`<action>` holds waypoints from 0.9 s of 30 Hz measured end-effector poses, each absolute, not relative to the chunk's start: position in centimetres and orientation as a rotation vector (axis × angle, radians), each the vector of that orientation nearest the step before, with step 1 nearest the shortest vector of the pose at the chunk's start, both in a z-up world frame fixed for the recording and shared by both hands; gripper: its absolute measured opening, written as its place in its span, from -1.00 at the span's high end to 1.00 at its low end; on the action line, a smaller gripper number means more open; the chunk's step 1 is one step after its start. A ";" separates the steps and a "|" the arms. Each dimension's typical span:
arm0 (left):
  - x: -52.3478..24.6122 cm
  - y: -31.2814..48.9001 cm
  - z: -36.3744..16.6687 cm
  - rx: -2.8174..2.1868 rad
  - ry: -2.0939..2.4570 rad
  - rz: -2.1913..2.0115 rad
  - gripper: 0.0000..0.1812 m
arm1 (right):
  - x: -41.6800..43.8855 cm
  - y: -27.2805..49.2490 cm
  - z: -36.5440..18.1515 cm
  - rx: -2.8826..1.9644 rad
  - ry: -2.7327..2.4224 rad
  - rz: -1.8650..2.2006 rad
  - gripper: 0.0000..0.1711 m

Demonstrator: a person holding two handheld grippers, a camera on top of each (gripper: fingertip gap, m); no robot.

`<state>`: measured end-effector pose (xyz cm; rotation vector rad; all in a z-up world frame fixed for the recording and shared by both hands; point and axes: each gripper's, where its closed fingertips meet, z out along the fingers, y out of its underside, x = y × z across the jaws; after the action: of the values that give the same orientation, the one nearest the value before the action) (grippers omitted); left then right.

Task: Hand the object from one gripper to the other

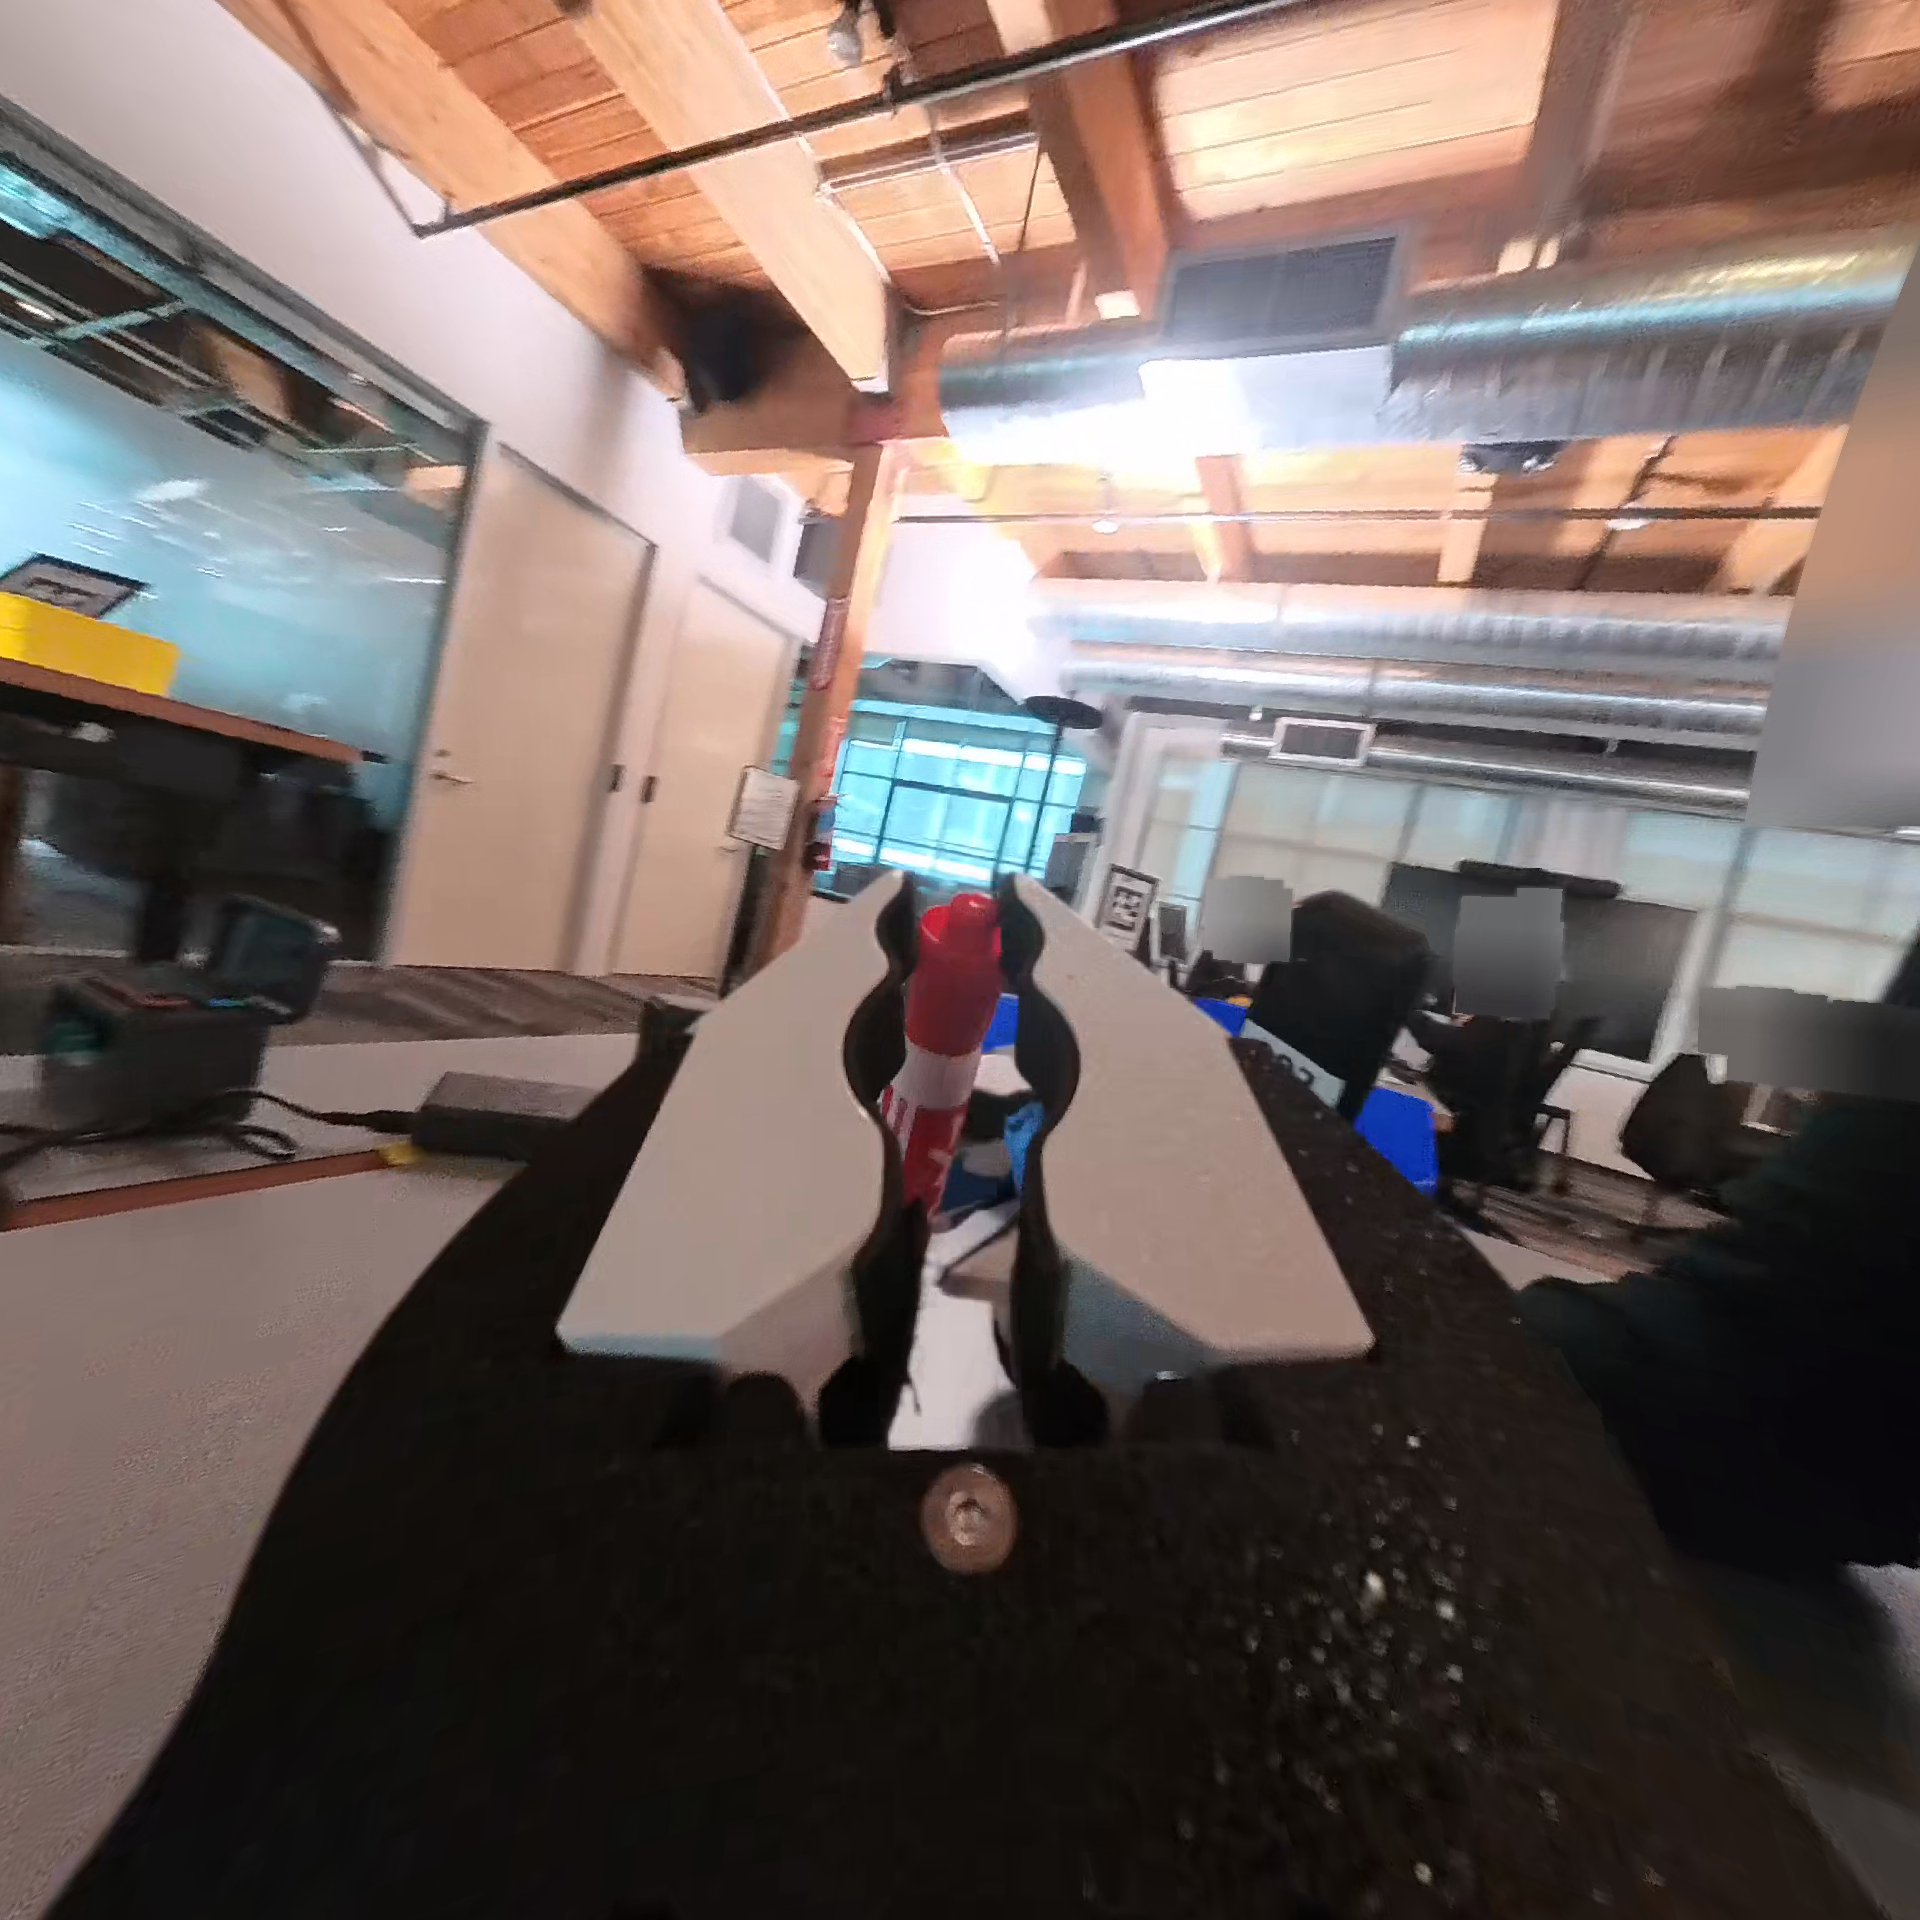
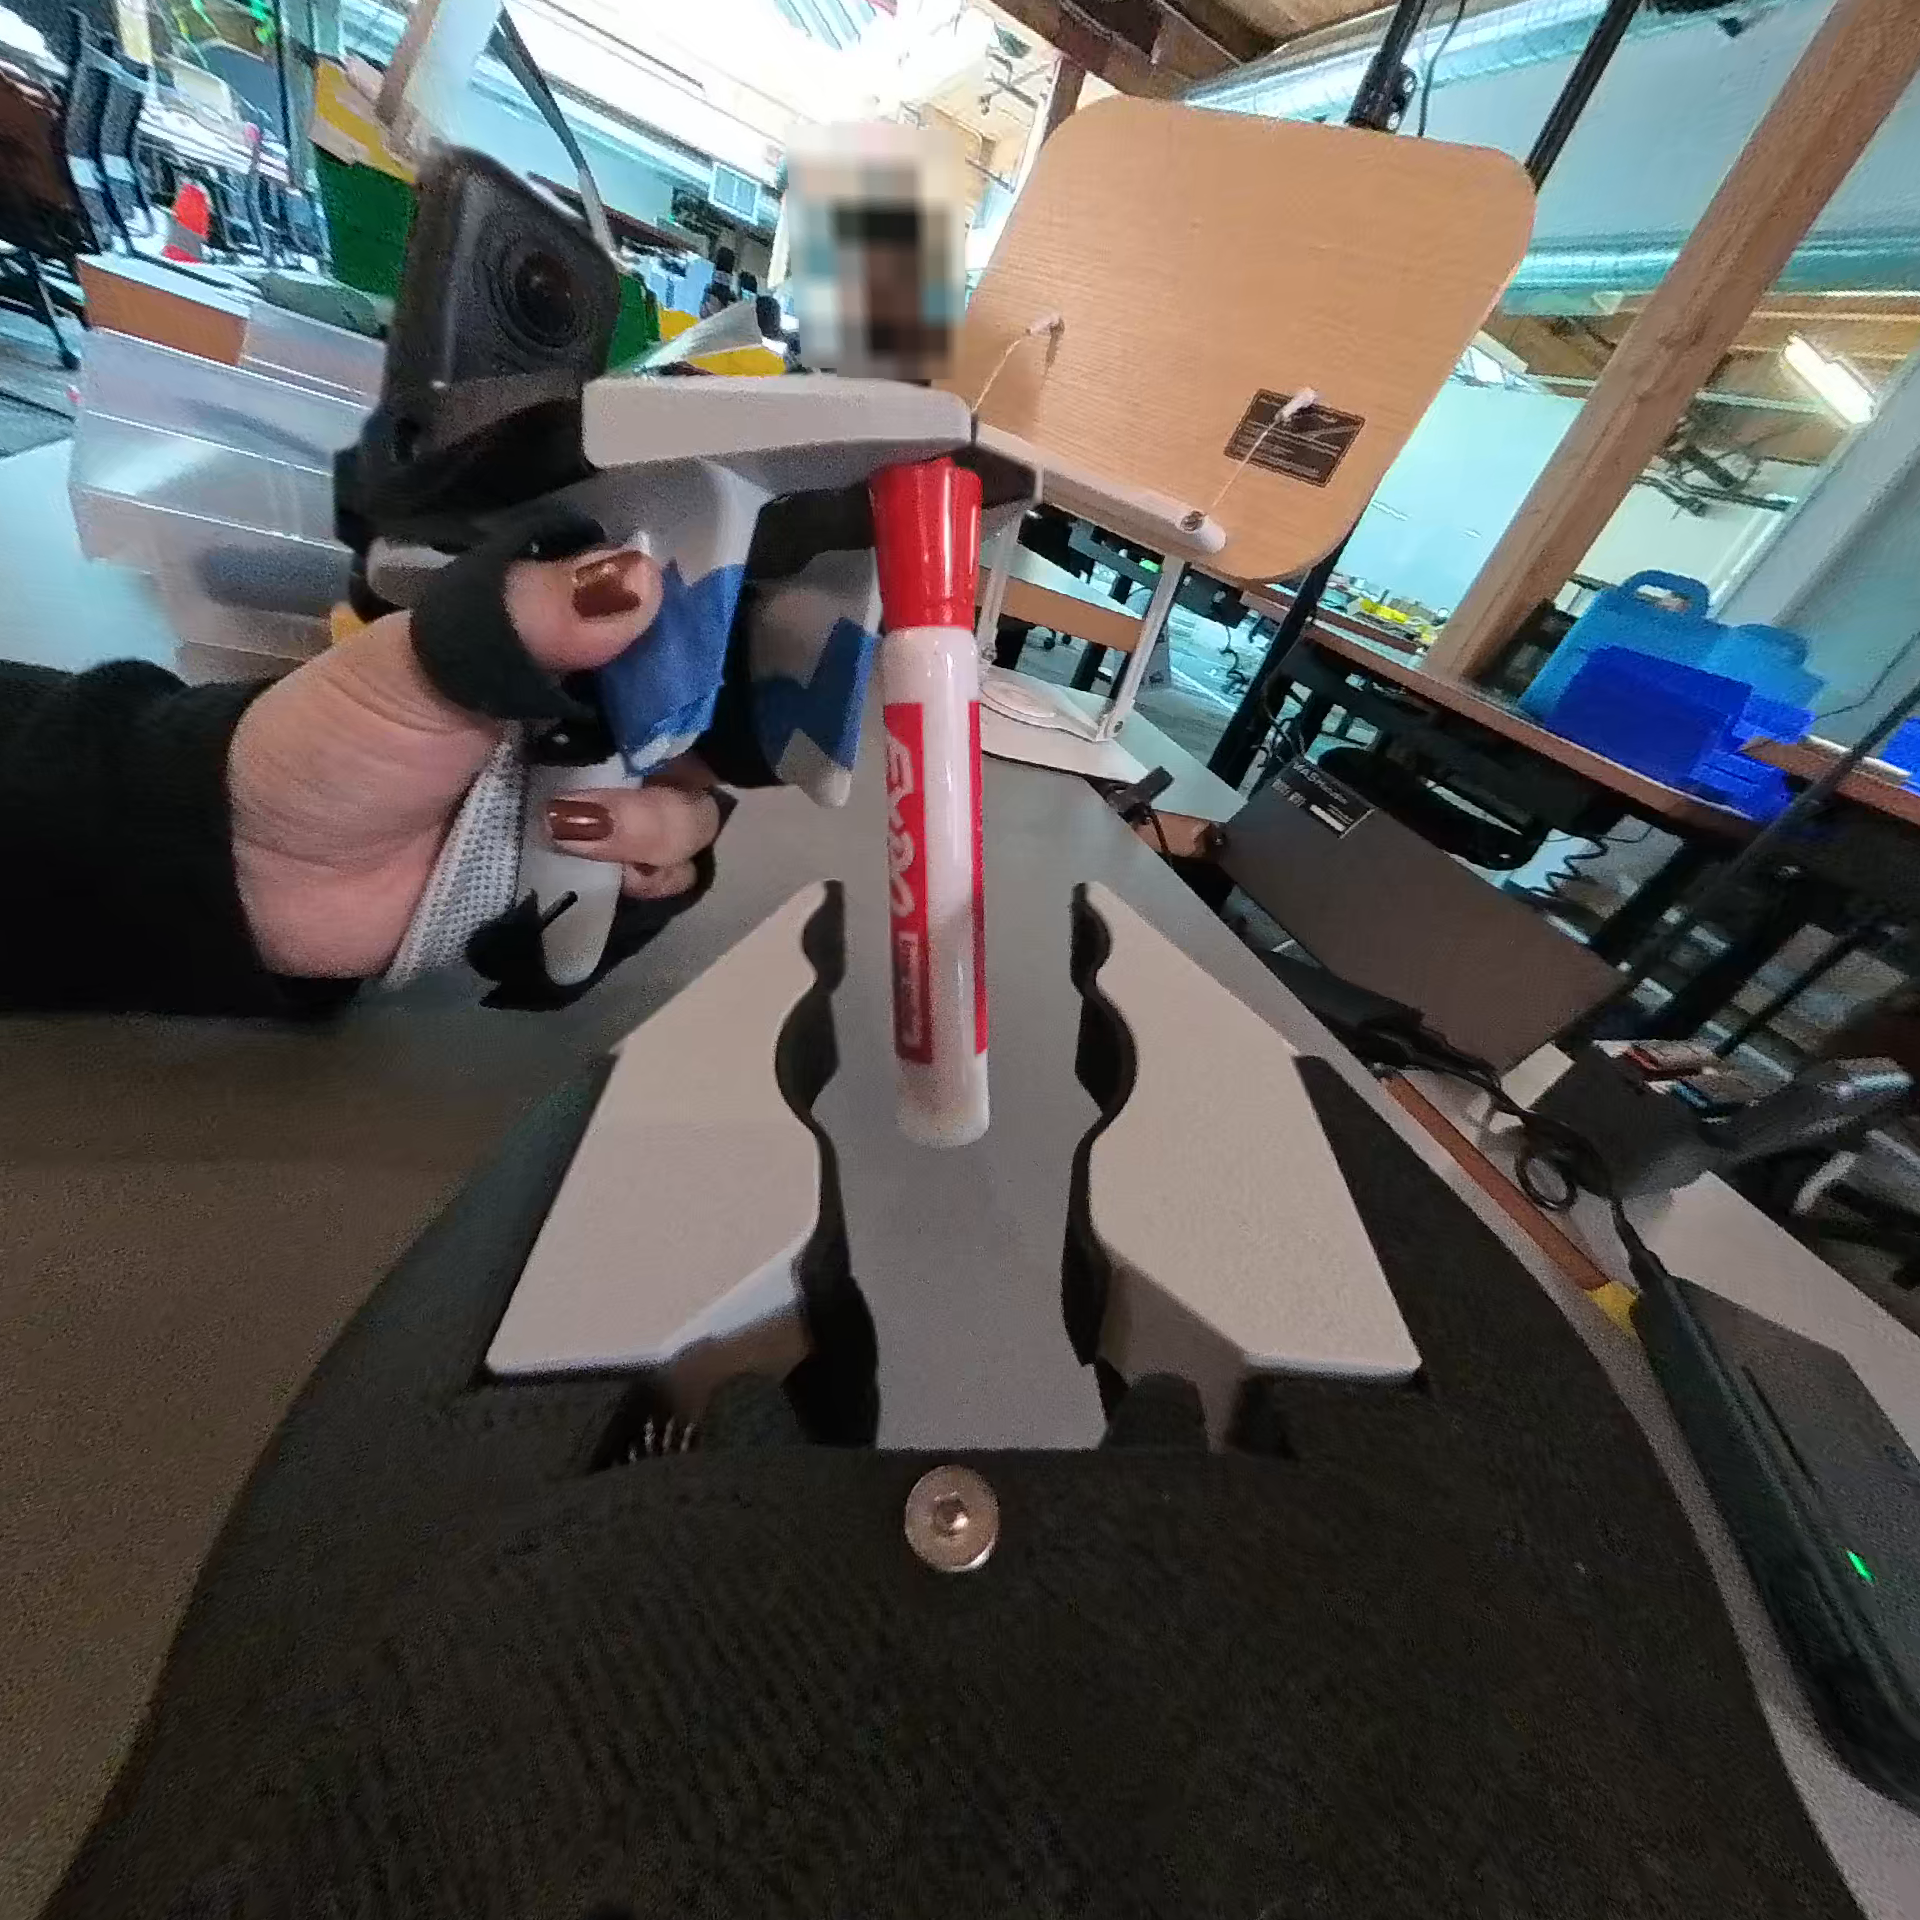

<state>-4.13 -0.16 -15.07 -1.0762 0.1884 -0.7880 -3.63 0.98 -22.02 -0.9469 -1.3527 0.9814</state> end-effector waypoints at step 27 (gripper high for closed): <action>-2.8 1.6 -17.7 -1.216 0.209 -0.811 0.83 | -3.2 2.5 -22.1 -0.842 -1.343 0.487 0.65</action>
<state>-2.81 1.55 -17.66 -1.2159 0.2089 -0.8108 -3.20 2.50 -22.08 -0.8424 -1.3431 0.4870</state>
